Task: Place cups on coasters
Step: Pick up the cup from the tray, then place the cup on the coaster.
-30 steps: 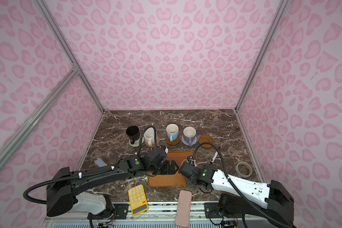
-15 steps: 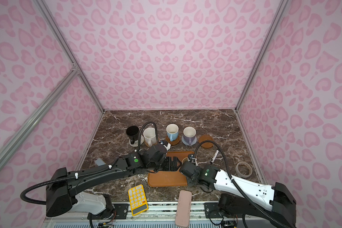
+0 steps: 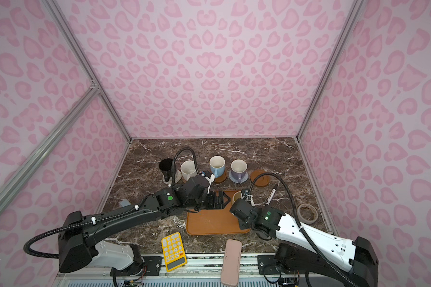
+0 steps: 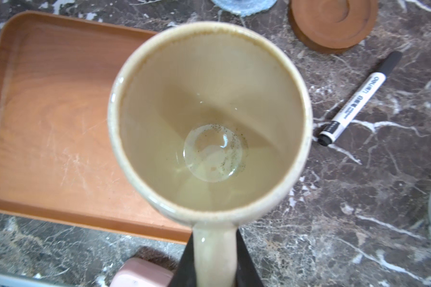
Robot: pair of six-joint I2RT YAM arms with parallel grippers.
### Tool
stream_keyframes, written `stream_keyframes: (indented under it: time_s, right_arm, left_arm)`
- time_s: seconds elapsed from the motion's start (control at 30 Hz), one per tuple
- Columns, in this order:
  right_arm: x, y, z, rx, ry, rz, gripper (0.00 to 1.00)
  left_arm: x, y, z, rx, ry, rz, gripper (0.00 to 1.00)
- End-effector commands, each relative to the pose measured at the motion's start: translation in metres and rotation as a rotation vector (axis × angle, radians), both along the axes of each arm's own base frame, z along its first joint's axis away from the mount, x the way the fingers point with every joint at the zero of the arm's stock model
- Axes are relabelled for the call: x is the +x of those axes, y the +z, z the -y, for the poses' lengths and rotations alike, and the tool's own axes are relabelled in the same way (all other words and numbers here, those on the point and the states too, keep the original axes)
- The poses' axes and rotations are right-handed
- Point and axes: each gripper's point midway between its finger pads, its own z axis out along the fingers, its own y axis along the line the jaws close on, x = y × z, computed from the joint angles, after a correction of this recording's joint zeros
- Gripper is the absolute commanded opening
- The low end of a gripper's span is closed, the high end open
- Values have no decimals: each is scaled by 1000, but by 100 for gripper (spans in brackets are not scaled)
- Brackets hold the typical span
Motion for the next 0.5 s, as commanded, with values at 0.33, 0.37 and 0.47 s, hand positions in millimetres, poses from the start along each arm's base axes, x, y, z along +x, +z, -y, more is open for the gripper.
stream_keyframes:
  time_s: [0.33,0.37,0.47]
  right_arm:
    - [60,32,56,38,-153,92,0]
    - [65,33,60,46,-168,92,0]
    - [81,36,71,54,-199,97,0]
  left_arm:
    - [39,50,44,-161,-26,48,96]
    - [44,52,47,-167,-27,52,96]
    - [58,63,55,-177,-28,72,96]
